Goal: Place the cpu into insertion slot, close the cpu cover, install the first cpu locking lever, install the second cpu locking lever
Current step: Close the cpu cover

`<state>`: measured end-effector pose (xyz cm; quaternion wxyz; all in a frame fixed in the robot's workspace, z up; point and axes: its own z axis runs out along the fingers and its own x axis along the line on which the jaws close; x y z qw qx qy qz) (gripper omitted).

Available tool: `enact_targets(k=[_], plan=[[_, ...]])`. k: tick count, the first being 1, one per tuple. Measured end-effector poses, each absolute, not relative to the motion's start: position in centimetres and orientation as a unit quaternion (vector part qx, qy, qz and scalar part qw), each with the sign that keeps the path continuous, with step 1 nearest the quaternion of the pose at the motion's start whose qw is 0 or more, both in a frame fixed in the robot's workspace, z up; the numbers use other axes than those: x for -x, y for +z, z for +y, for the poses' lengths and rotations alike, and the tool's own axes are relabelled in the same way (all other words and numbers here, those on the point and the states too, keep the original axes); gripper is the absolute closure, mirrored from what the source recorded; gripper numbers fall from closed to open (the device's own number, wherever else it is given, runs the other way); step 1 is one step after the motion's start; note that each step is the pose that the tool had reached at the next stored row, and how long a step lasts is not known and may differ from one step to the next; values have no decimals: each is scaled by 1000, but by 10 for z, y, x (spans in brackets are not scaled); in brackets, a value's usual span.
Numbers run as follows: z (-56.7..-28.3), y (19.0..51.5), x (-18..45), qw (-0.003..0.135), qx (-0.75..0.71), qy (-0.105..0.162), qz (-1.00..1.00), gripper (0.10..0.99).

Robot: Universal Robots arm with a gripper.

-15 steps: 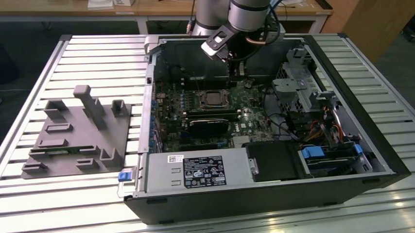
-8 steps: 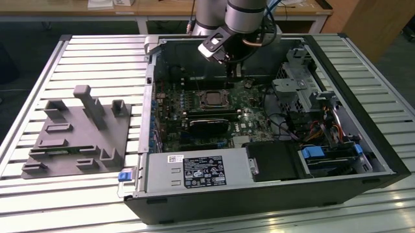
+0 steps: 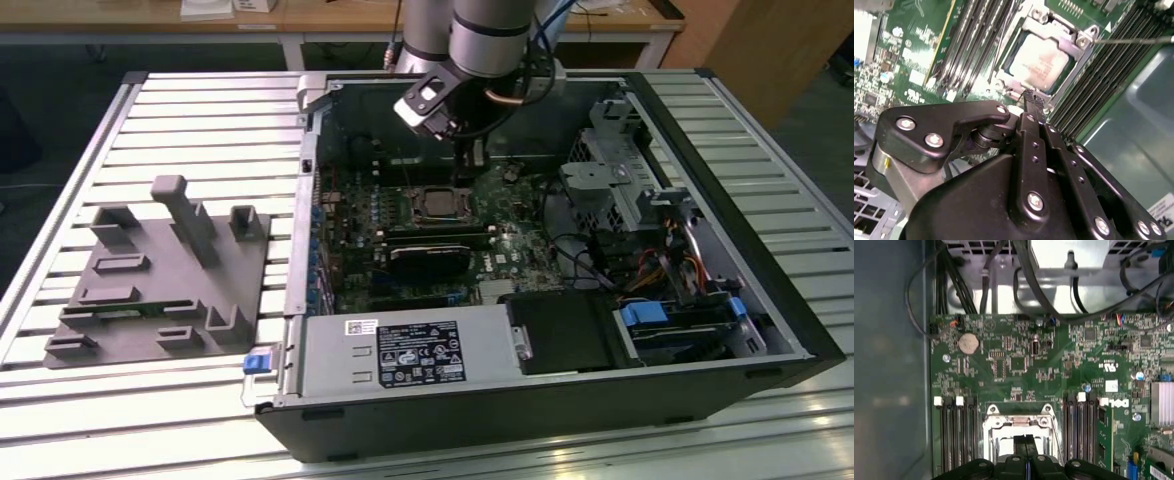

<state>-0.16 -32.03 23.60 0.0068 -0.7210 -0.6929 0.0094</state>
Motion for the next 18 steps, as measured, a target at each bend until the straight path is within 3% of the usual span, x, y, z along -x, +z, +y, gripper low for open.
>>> enact_targets(k=[18], plan=[[-322, 229, 14, 6, 712, 9, -702, 980]])
